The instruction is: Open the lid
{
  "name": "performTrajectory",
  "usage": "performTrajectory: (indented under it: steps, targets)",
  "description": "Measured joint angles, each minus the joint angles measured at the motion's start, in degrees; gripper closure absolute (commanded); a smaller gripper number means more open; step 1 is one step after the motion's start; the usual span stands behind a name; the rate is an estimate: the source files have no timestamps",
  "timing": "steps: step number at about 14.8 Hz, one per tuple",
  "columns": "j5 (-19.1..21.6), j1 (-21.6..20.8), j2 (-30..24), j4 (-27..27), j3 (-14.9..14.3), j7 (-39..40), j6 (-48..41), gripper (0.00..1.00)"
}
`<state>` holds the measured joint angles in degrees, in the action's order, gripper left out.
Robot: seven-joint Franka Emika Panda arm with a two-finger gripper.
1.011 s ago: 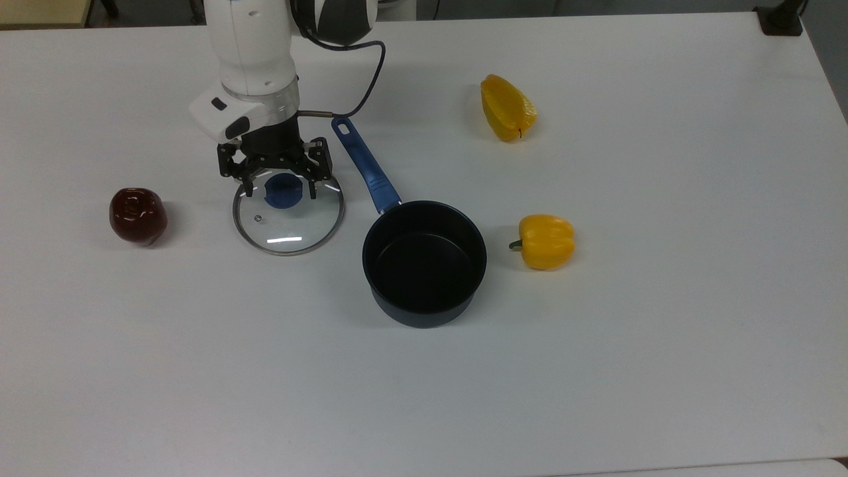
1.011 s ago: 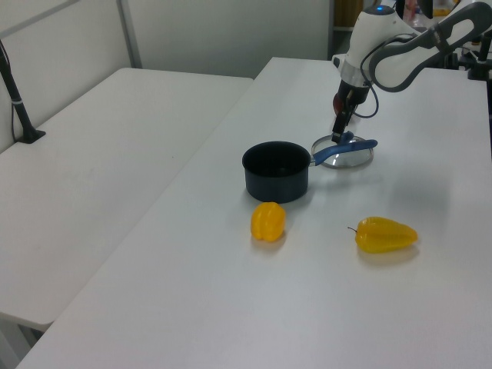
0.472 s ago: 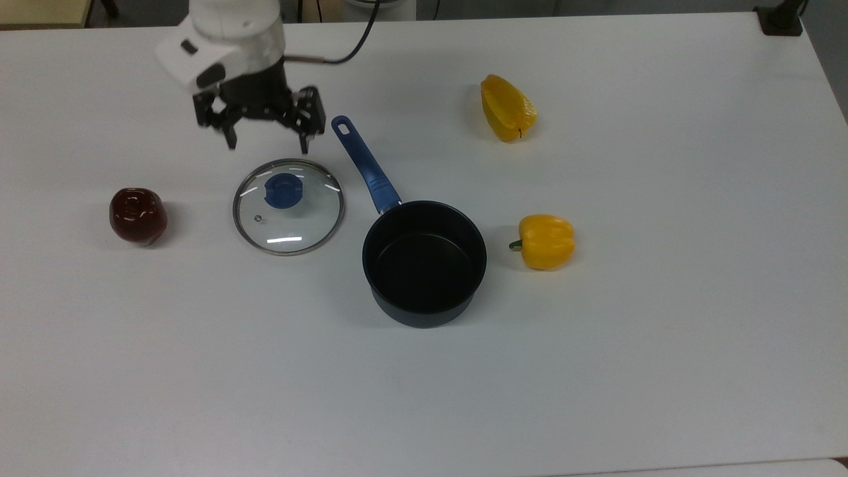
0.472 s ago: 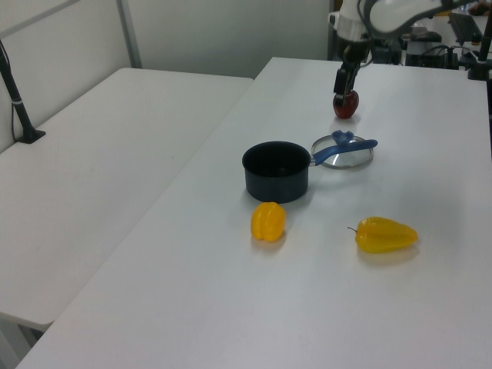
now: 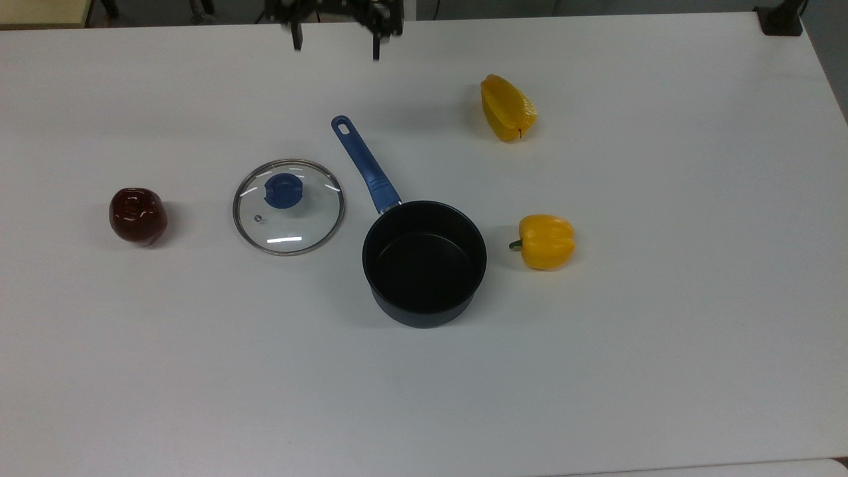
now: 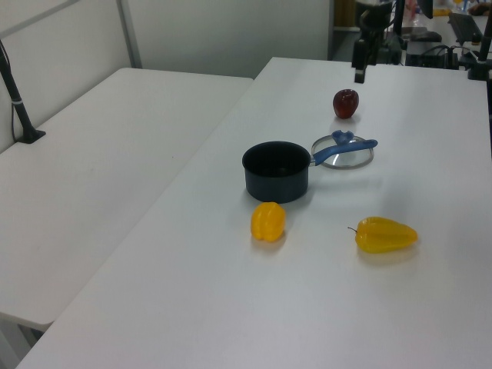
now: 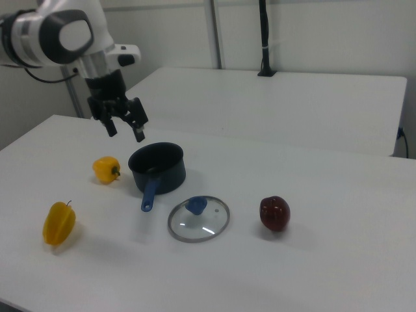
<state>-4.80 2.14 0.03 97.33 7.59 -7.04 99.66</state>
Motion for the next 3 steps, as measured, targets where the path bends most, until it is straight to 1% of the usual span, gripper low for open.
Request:
performTrajectory:
  steps: [3]
  targets:
    - [0.00,-0.06,-2.64,0.09,-0.23,0.00,-3.98,0.00]
